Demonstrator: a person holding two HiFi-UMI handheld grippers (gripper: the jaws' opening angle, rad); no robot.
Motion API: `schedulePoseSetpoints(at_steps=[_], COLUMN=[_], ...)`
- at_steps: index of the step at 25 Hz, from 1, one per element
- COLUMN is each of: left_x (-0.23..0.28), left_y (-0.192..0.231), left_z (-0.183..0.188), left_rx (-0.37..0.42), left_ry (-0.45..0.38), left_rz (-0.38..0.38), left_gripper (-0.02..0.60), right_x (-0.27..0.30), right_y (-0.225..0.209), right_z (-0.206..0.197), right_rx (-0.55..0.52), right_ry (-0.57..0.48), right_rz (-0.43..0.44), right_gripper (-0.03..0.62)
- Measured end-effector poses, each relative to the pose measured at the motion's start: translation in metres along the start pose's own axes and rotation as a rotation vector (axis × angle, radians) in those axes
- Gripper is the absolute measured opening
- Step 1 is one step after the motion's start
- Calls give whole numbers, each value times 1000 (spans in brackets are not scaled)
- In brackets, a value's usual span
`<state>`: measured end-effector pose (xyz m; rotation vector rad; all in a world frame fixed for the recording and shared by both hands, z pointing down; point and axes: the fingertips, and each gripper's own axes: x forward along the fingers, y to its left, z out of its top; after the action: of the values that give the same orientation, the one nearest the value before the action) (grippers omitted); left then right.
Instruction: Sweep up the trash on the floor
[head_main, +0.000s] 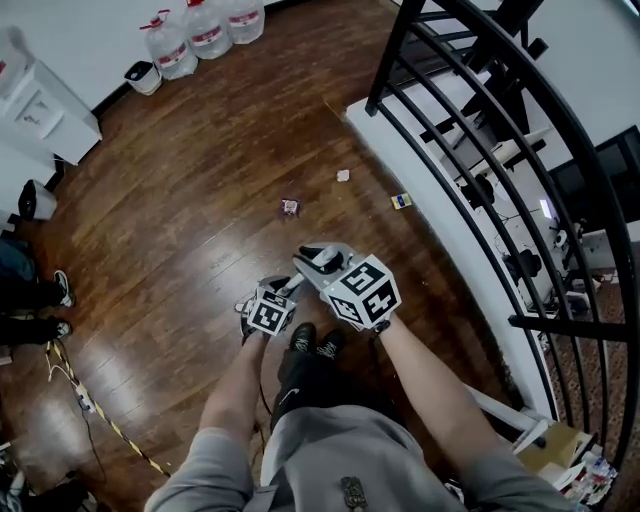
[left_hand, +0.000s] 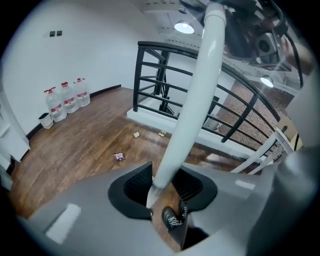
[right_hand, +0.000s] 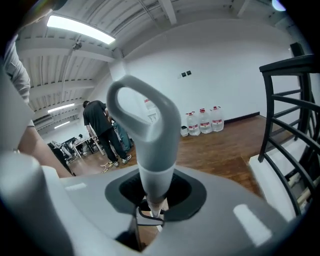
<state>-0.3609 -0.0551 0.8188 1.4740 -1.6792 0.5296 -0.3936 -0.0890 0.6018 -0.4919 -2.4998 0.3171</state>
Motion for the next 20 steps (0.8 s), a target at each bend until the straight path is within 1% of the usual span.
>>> schedulePoseSetpoints(at_steps=[2, 4, 8, 14, 20], left_x=[9, 18, 41, 88, 131], left_y=[4, 6, 2, -27, -62], left_z=[11, 26, 53, 122, 188], left_rx=[18, 49, 114, 227, 306], left_ry=[-14, -24, -11, -12, -26], left_rz=[-14, -38, -106, -214, -320], left_gripper=[115, 115, 117, 117, 117], right_x=[-1, -3, -15, -58, -108], right_y=[-10, -25, -59, -129, -192], right_z=[2, 8, 13, 24, 36], right_rx=[-13, -14, 7, 74, 132], right_ry=[8, 14, 31, 13, -21], right_rz=[-16, -54, -132, -304, -465], right_gripper=[67, 67, 67, 67, 66])
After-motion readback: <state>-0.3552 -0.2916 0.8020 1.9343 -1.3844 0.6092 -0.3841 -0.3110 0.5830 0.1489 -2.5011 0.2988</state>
